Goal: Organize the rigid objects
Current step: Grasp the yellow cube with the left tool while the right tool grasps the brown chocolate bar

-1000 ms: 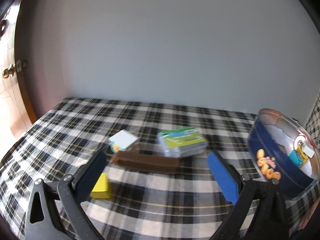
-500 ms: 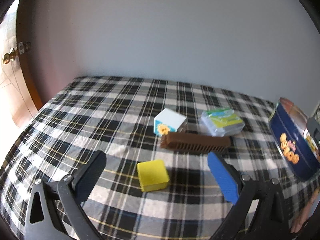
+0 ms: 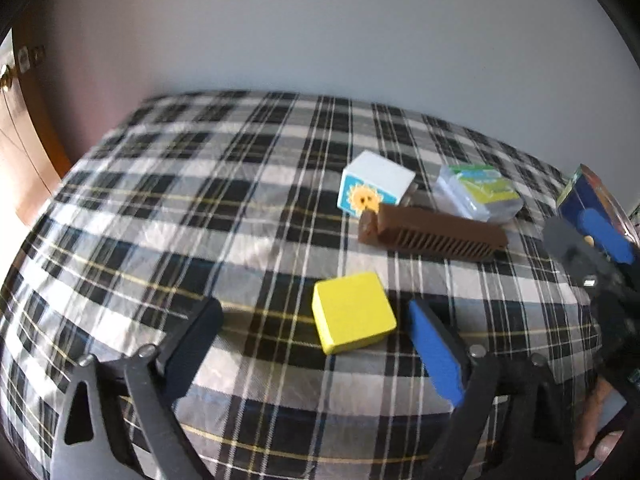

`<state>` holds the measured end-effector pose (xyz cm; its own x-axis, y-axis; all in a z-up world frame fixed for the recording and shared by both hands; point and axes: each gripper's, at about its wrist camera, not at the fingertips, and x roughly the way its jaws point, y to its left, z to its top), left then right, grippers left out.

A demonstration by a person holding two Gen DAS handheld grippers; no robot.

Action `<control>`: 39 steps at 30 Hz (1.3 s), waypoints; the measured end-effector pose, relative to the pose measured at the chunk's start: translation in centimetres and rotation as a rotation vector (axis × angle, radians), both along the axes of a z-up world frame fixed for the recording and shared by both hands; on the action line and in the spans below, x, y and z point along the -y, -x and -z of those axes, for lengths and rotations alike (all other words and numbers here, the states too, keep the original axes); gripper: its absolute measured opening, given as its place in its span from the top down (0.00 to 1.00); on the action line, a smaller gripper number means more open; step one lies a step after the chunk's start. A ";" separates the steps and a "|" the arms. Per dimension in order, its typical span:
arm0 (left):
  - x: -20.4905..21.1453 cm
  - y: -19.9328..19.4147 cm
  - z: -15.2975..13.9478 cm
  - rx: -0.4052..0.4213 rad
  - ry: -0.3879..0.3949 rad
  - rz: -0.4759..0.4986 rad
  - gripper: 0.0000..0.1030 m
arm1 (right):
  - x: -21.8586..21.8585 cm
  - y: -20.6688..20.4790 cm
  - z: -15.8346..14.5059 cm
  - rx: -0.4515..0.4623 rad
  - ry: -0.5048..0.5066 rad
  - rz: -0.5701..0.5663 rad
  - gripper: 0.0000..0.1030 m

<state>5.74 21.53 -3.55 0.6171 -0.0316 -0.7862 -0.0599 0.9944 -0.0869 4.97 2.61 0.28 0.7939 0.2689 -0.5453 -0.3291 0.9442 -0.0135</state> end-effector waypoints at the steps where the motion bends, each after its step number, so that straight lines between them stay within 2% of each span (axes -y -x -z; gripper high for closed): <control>1: 0.0 0.1 0.0 0.001 0.000 0.003 0.14 | -0.2 -0.5 0.3 -0.033 -0.020 -0.016 0.10; 3: -0.2 0.1 -0.1 0.004 -0.012 0.005 0.23 | -0.6 -1.7 1.1 -0.109 -0.071 -0.047 0.11; 5: -0.3 0.2 -0.1 0.010 -0.015 0.016 0.36 | -1.0 -2.7 2.0 -0.177 -0.116 -0.066 0.15; 6: -0.4 0.2 -0.1 0.012 -0.018 0.018 0.38 | -1.2 -3.2 2.4 -0.212 -0.139 -0.078 0.19; 9: -0.3 0.2 -0.2 0.012 -0.043 0.023 0.48 | -1.9 -4.3 3.2 -0.268 -0.163 -0.094 0.24; 11: -0.3 0.2 -0.3 0.013 -0.051 0.033 0.60 | -2.2 -4.7 3.5 -0.289 -0.178 -0.097 0.29; 12: -0.4 0.2 -0.3 0.015 -0.050 0.038 0.63 | -2.3 -4.7 3.6 -0.295 -0.186 -0.101 0.31; 13: -0.5 0.2 -0.3 0.016 -0.050 0.037 0.69 | -2.7 -4.7 3.6 -0.299 -0.185 -0.112 0.38; 16: -1.2 0.1 -0.3 0.020 -0.024 0.039 0.72 | -3.7 -4.3 3.8 -0.309 -0.156 -0.163 0.57; 19: -1.4 0.1 -0.3 0.023 -0.004 0.039 0.72 | -4.6 -3.7 4.2 -0.331 -0.122 -0.211 0.71; 23: -1.7 0.3 -0.3 0.029 0.031 0.036 0.72 | -5.0 -2.1 4.5 -0.352 -0.104 -0.264 0.73; 26: -1.8 0.3 -0.4 0.030 0.028 0.029 0.72 | -4.8 -0.8 4.6 -0.351 -0.089 -0.288 0.73; 36: -1.5 0.5 -0.6 0.051 -0.002 0.018 0.72 | -5.5 -0.7 3.8 -0.280 -0.011 -0.253 0.68; 38: -1.6 0.4 -0.6 0.049 -0.002 0.016 0.72 | -6.1 -1.2 3.8 -0.272 0.014 -0.251 0.60; 39: -1.7 0.4 -0.6 0.049 0.001 0.011 0.72 | -6.4 -1.5 3.8 -0.272 0.025 -0.251 0.52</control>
<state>5.30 23.25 -2.93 0.6548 -0.0396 -0.7547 -0.0444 0.9949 -0.0908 6.45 8.98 -3.52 0.5300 0.4206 -0.7363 -0.5452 0.8341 0.0840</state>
